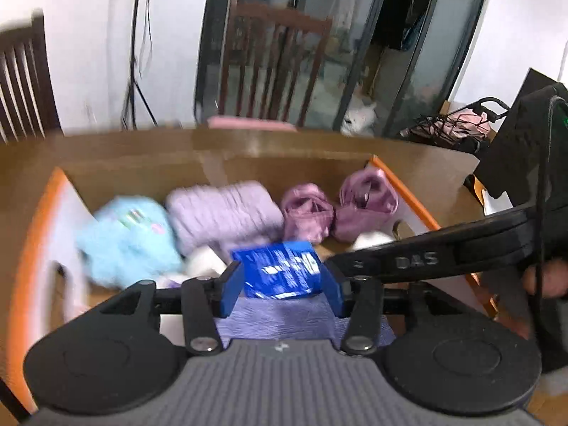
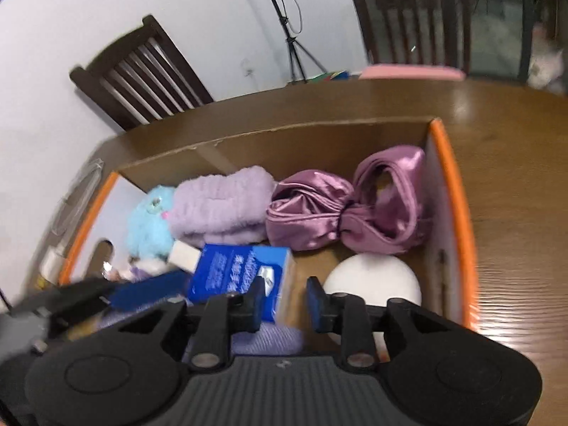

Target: Organize soft objects

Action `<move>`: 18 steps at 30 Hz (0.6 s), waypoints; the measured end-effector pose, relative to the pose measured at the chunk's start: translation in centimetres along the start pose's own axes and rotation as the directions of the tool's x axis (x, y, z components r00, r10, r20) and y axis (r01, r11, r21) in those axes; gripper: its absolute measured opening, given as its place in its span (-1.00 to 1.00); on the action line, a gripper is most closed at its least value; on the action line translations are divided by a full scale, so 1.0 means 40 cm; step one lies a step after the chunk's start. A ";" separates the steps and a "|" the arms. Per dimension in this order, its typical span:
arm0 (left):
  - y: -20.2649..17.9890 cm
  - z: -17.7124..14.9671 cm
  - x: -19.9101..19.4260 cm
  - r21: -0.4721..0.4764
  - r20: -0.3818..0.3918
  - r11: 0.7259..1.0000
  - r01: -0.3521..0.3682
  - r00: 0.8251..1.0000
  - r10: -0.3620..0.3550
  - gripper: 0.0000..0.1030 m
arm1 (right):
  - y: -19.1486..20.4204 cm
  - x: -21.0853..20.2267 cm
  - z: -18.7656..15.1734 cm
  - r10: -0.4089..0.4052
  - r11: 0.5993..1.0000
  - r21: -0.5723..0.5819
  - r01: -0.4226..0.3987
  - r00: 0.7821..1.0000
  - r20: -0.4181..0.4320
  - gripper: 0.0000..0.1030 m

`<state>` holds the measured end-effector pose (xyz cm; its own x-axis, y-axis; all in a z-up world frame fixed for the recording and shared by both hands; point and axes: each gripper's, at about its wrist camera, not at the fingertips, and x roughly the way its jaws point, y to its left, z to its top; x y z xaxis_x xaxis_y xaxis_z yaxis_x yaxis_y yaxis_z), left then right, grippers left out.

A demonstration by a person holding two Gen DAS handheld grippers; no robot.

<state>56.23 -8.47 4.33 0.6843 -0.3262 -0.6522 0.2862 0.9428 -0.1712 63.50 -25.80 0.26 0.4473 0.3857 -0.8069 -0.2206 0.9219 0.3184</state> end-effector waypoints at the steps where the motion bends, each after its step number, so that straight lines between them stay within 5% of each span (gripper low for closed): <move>1: 0.003 0.006 -0.027 0.008 0.017 1.000 -0.012 1.000 0.012 0.02 | 0.008 -0.032 -0.001 0.000 1.000 -0.004 0.000 1.000 0.016 -0.44; 10: 0.040 0.013 -0.392 0.086 0.169 0.975 -0.207 0.967 0.190 0.48 | 0.023 -0.433 -0.096 -0.136 0.979 -0.122 0.162 0.972 0.194 0.02; 15: 0.055 -0.040 -0.523 0.029 0.233 0.964 -0.263 0.940 0.250 0.73 | 0.019 -0.590 -0.171 -0.158 0.978 -0.078 0.194 0.930 0.331 0.56; 18: 0.042 -0.071 -0.577 0.008 0.283 0.964 -0.265 0.926 0.252 0.86 | 0.044 -0.633 -0.214 -0.170 0.975 -0.063 0.214 0.897 0.408 0.64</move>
<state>39.03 0.85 17.01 0.8950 -0.0840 -0.4381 0.1001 0.9949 0.0137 44.38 -34.27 17.00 0.7924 0.2035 -0.5751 -0.1742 0.9789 0.1063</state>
